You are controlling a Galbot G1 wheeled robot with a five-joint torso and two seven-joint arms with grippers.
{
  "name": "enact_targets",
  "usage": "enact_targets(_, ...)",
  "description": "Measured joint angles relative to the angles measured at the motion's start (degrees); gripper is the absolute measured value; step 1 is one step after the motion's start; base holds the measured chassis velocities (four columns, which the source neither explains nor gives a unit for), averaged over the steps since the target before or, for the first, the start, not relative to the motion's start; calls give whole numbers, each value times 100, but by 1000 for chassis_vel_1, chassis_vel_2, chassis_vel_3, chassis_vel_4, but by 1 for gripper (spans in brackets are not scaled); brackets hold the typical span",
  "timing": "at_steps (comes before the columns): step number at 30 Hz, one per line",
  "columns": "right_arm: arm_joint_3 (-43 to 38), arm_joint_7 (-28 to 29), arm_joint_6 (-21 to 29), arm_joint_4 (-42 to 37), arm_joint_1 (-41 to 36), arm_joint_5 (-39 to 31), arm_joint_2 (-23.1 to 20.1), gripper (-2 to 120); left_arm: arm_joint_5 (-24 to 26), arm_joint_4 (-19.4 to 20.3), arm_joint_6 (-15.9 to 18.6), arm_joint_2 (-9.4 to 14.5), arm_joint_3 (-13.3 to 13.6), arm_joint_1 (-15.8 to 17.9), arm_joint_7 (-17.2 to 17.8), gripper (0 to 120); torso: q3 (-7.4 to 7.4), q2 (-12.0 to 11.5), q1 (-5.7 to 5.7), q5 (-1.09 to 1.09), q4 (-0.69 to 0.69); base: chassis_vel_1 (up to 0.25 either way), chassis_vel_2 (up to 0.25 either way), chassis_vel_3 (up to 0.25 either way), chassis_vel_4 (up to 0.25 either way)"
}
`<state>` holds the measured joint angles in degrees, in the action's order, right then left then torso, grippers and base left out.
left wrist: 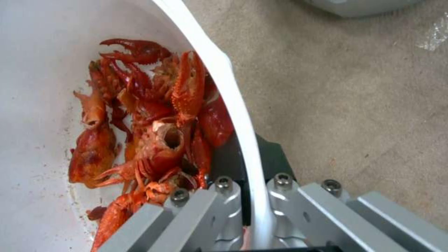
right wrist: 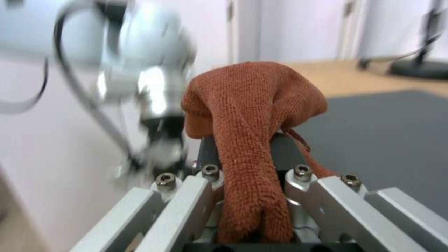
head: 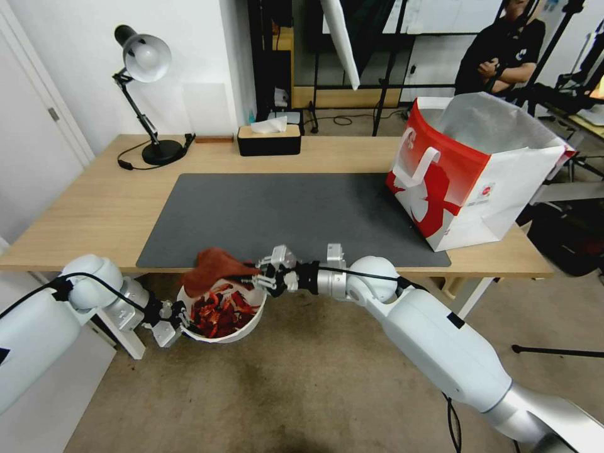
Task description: Sweep shrimp from table into container with towel, then put container into takeout bag.
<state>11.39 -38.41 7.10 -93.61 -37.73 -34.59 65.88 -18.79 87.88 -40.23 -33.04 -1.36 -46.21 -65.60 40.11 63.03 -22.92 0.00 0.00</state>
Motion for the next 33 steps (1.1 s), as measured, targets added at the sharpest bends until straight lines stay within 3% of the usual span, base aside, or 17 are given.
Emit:
enact_targets(1,0,0,0,0,0,0,0,8,0,0,0,0,0,0,0,0,0,0,0,0,0,0,0,0,0)
enact_targets(7,-384,1499,86,-800,-302,-921,-191,8,-38,22,-1,-31,-86,-109,0,0,0,0,0,0,0,0,0,0,0)
enact_targets(14,-619,2715,450,-1364,-469,-1138,-333,8,-49,45,-2,-44,-89,-123,0,0,-1,0,0,0,0,0,0,0,0)
enact_targets(17,-892,3921,782,-1801,-662,-1177,-462,8,-58,54,-2,-63,-80,-120,0,0,-1,0,0,0,0,0,0,0,0)
enact_targets(18,-892,3921,782,-1801,-662,-1177,-462,8,-58,54,-2,-63,-80,-120,0,0,-1,0,0,0,0,0,0,0,0)
enact_targets(20,-1224,4514,930,-1928,-902,-965,-572,8,-79,55,-6,-93,-62,-120,0,0,-1,0,0,1,0,0,0,0,0)
enact_targets(30,-1787,5448,1156,-1976,-1493,-273,-694,8,-118,31,-24,-162,0,-102,0,0,-1,0,0,2,-1,0,0,0,0)
enact_targets(33,-2084,5880,1259,-1940,-1862,234,-666,8,-123,-6,-37,-211,124,-5,0,0,-1,0,1,2,-1,0,0,0,0)
